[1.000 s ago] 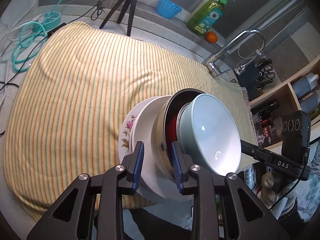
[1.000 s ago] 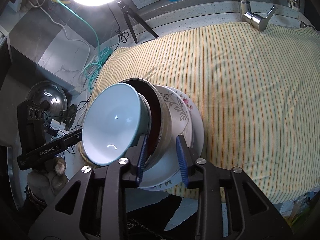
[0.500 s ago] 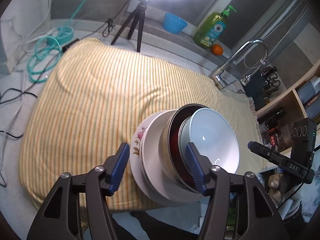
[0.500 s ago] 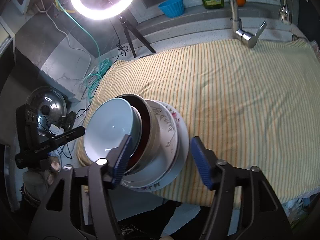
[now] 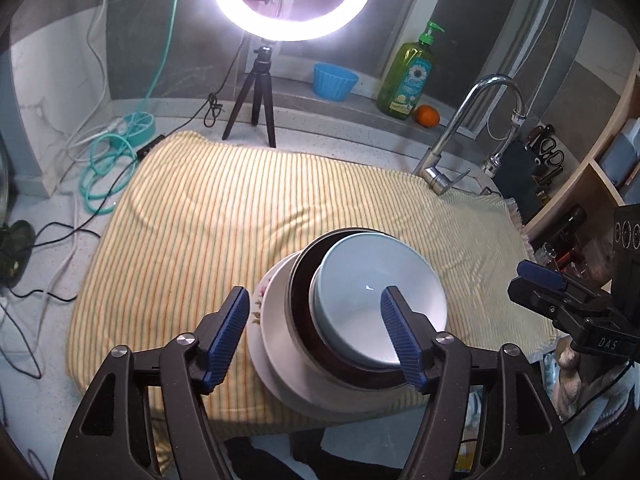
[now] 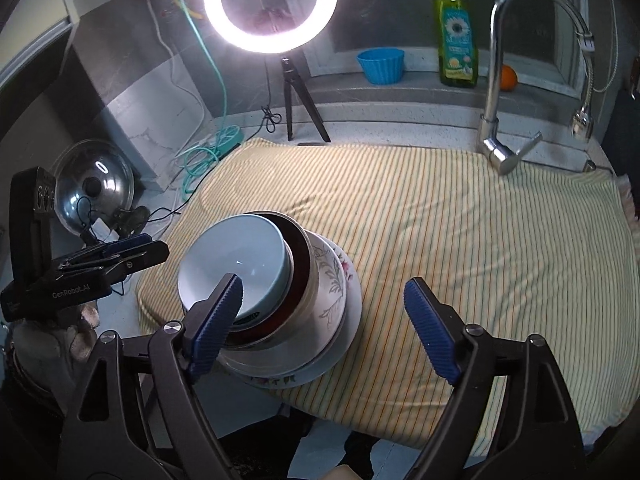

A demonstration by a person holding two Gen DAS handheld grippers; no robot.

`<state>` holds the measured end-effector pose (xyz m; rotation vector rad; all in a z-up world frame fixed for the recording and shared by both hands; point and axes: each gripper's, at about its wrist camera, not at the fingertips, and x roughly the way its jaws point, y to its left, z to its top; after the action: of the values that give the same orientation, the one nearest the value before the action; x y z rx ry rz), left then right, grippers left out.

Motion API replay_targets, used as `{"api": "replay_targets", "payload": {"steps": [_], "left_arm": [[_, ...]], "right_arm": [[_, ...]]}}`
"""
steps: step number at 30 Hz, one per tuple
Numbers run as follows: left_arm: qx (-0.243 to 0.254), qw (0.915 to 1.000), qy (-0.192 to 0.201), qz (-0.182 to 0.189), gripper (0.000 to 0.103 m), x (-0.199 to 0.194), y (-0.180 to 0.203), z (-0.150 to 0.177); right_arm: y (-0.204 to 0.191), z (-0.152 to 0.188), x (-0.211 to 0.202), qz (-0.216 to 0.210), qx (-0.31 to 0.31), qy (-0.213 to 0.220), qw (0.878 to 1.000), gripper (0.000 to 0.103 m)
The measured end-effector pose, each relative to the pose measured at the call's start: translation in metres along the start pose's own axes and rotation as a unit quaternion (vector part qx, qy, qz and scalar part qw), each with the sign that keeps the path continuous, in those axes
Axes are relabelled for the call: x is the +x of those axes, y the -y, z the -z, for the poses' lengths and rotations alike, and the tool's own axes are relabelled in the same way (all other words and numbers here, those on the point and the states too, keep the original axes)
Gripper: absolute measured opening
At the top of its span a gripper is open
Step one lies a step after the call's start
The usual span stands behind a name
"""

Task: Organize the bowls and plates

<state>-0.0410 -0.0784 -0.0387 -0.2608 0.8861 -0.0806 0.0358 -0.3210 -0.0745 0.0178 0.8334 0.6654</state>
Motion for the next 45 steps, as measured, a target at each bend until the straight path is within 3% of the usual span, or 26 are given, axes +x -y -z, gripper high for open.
{"api": "replay_targets", "payload": {"steps": [16,28,45], "left_arm": [[0.016,0.9977,0.013,-0.064,0.071,-0.018,0.020,0.015],[0.018,0.9983,0.006,-0.055,0.071,-0.028,0.004,0.019],[0.025,0.9986,0.014,-0.045,0.071,-0.028,0.004,0.012]], "right_arm": [[-0.006,0.013,-0.002,-0.018,0.006,0.003,1.000,0.085],[-0.034,0.018,-0.006,0.001,0.023,0.013,1.000,0.085],[-0.039,0.014,-0.007,0.011,0.022,0.020,1.000,0.085]]}}
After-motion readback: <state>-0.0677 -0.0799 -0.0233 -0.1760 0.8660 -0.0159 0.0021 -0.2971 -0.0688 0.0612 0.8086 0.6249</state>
